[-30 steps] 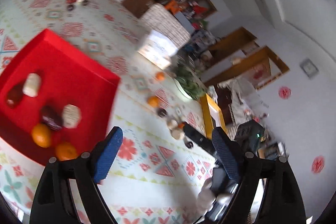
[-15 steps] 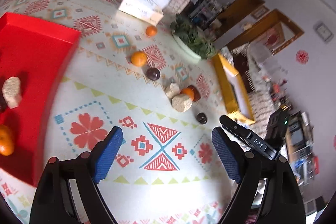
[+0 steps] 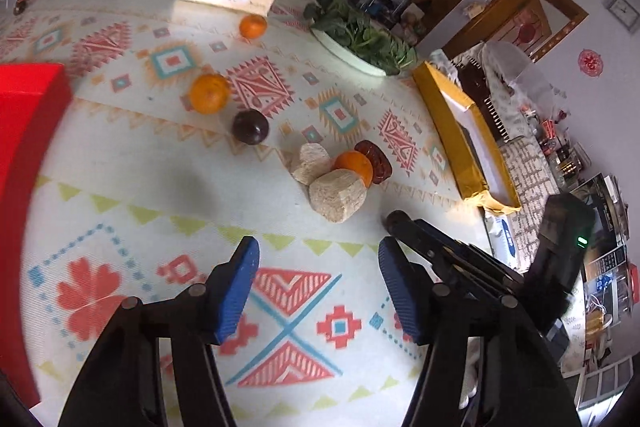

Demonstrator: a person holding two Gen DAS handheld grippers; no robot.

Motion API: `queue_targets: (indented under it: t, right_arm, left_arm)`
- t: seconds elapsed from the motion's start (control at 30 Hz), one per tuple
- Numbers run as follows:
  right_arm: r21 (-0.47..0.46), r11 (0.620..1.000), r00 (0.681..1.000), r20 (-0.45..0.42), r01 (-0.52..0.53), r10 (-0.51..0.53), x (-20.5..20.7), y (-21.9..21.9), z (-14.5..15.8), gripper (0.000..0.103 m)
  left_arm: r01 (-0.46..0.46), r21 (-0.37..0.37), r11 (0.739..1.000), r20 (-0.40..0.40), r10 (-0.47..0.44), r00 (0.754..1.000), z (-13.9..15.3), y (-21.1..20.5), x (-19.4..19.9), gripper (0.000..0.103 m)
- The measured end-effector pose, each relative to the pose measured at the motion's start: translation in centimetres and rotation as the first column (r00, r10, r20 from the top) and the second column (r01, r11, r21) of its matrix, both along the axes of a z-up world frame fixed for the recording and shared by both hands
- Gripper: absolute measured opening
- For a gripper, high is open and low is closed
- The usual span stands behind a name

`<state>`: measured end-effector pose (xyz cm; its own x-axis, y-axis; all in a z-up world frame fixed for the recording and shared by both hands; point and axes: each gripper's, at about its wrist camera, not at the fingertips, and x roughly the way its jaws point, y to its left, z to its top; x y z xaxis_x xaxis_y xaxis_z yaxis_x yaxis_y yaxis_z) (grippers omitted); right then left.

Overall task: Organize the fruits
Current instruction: 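Grasp another beige block with the left tool while the right tool grasps a dark plum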

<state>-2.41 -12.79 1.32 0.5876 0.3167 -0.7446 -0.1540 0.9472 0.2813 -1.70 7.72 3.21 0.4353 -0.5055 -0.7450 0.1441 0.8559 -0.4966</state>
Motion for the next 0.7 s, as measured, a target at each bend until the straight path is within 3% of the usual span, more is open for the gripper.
queue_targets:
  t: [0.23,0.37,0.4,0.43,0.7]
  right_arm:
    - [0.07,0.997,1.0,-0.005,0.028,-0.028,-0.1,-1.5,0.3,0.023]
    - [0.103,0.994,0.999,0.0,0.043,-0.043,-0.1,-2.3,0.5,0.023]
    - [0.106,0.993,0.999,0.0,0.046,-0.046,-0.2,-2.3,0.6,0.023]
    - [0.109,0.993,0.999,0.001,0.047,-0.047,-0.2,-2.4,0.6,0.023]
    - [0.165,0.986,0.999,-0.036,0.03,-0.025,0.3,-2.7,0.1,0.026]
  left_arm:
    - [0.003,0.064,0.998,0.002,-0.003,1.0,-1.6,-3.9,2.2,0.062]
    - [0.005,0.228,0.974,0.089,-0.026,0.996,-1.8,-6.5,2.9,0.061]
    - [0.001,0.258,0.966,0.105,-0.029,0.994,-1.8,-6.7,3.0,0.045]
    - [0.001,0.278,0.961,0.115,-0.034,0.993,-1.9,-6.8,2.9,0.041]
    - [-0.035,0.196,0.98,0.113,0.013,0.994,-1.1,-4.1,1.5,0.041]
